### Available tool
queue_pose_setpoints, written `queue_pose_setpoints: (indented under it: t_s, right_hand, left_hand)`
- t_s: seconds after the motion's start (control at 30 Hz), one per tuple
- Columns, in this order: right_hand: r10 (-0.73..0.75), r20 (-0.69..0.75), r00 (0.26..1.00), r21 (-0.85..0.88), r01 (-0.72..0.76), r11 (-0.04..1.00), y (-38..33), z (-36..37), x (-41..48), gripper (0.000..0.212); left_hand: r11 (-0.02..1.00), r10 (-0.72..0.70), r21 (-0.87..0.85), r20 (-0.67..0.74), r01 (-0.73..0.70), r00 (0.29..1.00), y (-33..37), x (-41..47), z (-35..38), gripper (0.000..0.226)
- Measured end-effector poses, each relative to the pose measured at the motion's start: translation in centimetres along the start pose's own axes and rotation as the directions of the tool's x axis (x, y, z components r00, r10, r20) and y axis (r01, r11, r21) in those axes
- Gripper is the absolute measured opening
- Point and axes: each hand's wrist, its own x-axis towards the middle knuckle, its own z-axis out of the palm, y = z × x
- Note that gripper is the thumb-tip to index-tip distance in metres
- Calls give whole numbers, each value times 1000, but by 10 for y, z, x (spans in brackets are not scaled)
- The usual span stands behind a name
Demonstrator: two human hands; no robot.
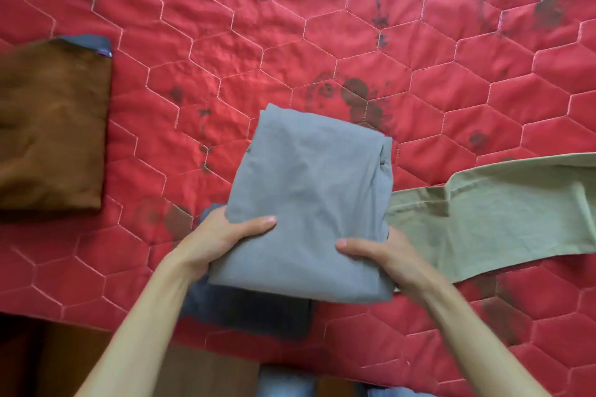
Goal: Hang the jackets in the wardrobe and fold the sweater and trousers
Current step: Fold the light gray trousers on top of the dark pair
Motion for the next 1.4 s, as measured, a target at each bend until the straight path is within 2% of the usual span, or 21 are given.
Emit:
queue_pose_setpoints:
  t_s: [0.1,0.17,0.23,0.33,0.43,0.57,0.67,0.77,0.87,0.9,0.93,0.97,1.0,1.03,1.1,1.13,1.17,1.2,1.27,1.33,1.4]
  right_hand:
    - [5,66,998,3,-5,1000,36,46,-22,61]
    - [34,59,998,-8,-34,999,65,75,-23,59]
    - [-2,-92,996,-97,-7,995,98,96,-10,68]
    - [-82,-349,934,-316,-35,948,124,112,13,104]
    - [-109,-343,933,-340,-15,940,139,116,36,114]
    - [-164,-295,941,-366,48,929,129,120,44,100]
    - [-220,-311,924,-348,105,932,101,134,51,91]
    - [-281,-321,905,-400,139,906,59,148,74,79]
    - [-329,-275,903,-474,170,864,3,158,100,78]
    - [-364,-266,892,-521,185,833,-15,161,105,81]
    - [-419,-272,866,-607,184,773,-32,166,109,87]
    - [-504,-284,815,-724,162,671,-45,172,110,94]
    - [-608,-273,745,-831,135,540,-54,180,109,101]
    - [-703,-221,676,-903,130,409,-60,188,108,103]
    - [-815,-74,574,-962,173,209,-63,200,108,97]
    - [-836,-8,548,-971,195,137,-61,201,111,92]
    - [-830,58,555,-977,202,67,-56,198,115,87]
    - [-800,127,586,-979,203,-7,-49,192,120,81]
    - [-730,253,635,-965,225,-138,-38,171,129,70]
    - [-681,309,664,-951,241,-195,-36,151,132,68]
    - [-670,291,683,-957,214,-198,-38,140,132,72]
  left_hand:
    - [999,3,45,-9,-3,1000,-40,-37,-34,37]
    - [994,-65,79,-50,69,997,-77,-46,-57,44]
    - [978,-88,169,-200,123,976,-114,-40,-69,50]
    - [910,56,384,-490,158,870,-153,-20,-67,71]
    - [930,92,336,-604,148,791,-160,-5,-52,101]
    - [944,36,282,-600,169,799,-162,6,-46,102]
    - [954,89,284,-583,99,808,-151,23,-57,91]
    - [947,193,320,-629,24,753,-123,49,-79,78]
    - [919,303,392,-651,-33,696,-82,74,-106,88]
    - [897,344,442,-662,-24,666,-69,80,-112,93]
    - [848,417,529,-679,10,604,-57,84,-115,95]
    - [755,539,652,-672,61,508,-47,87,-115,94]
    - [626,674,773,-604,106,425,-38,88,-112,90]
    - [479,784,870,-483,116,389,-30,90,-107,82]
    - [157,888,987,-161,44,431,-25,99,-100,67]
    - [19,886,1000,-16,-2,464,-26,104,-101,61]
    - [-66,864,997,73,-32,498,-29,107,-105,58]
    - [-102,841,994,108,-40,530,-34,110,-113,57]
    - [-66,802,998,62,-14,594,-45,107,-131,62]
    - [11,766,1000,-21,18,643,-57,102,-140,68]
    - [42,721,998,-62,46,690,-60,98,-139,71]
